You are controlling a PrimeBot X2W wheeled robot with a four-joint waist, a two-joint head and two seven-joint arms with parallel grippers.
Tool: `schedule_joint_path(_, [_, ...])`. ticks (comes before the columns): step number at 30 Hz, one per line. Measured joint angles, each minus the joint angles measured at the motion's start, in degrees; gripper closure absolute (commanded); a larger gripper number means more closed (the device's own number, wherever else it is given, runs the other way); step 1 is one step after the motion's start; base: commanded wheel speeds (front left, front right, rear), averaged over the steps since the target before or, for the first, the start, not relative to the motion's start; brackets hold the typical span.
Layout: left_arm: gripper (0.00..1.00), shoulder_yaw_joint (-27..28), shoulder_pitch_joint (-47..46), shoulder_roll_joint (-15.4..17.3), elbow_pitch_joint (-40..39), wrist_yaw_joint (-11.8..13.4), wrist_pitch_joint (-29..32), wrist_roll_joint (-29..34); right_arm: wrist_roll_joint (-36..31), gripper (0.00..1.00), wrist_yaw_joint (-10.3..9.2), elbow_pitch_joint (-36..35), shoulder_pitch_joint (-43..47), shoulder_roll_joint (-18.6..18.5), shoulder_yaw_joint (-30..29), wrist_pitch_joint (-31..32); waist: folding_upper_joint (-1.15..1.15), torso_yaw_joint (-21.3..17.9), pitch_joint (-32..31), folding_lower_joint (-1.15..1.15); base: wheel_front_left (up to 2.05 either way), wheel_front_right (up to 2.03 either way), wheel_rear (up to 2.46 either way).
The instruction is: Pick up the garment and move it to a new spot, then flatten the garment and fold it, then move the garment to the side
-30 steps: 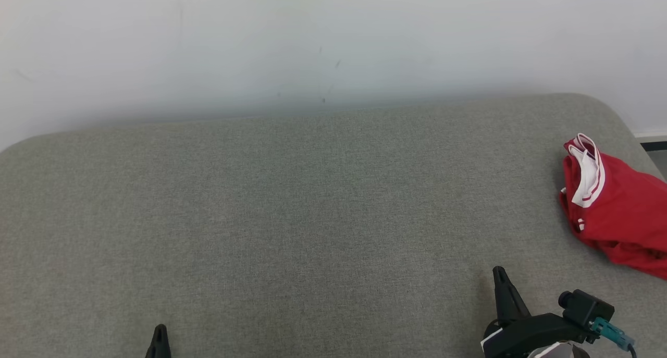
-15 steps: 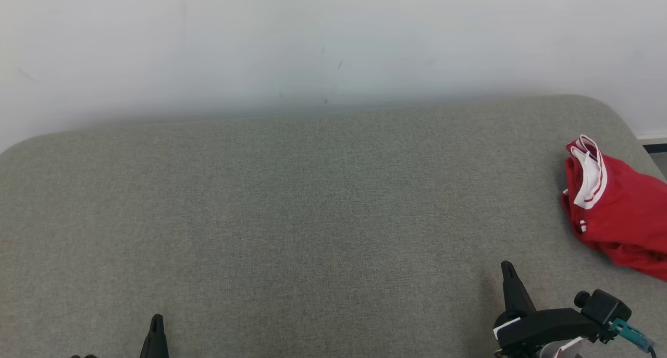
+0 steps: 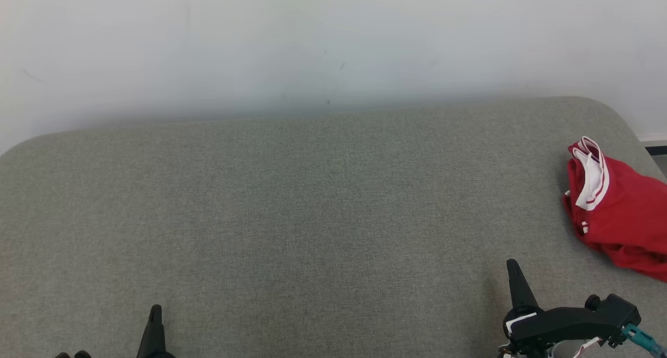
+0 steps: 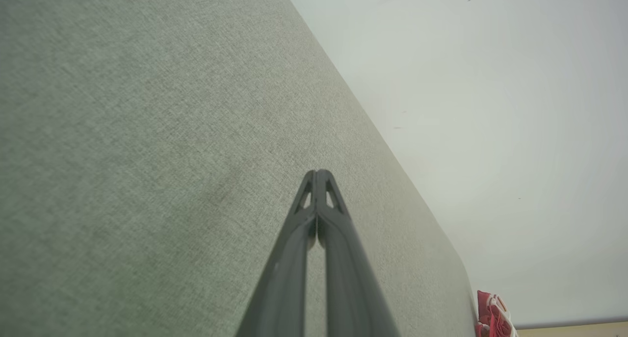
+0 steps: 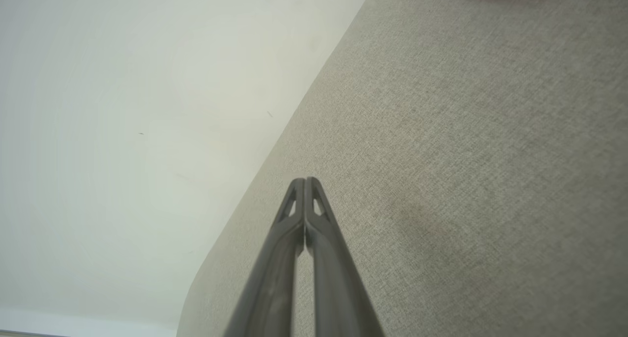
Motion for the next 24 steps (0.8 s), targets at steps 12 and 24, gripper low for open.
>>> schedule_joint_path(12, [1.0, 0.5, -0.8, 0.0, -0.7, -0.5, 1.8, -7.4, 7.9, 1.0, 0.0, -1.6, 0.2, 0.0, -0.7, 1.8, 0.0, 0.3, -0.1, 0.0, 0.0, 0.0, 0.0])
schedule_joint_path(24, [1.0, 1.1, -1.7, 0.0, -1.3, -1.0, 3.7, -14.2, 14.9, 1.0, 0.0, -3.0, 0.3, 0.0, -1.4, 3.5, 0.0, 0.5, -0.2, 0.0, 0.0, 0.0, 0.0])
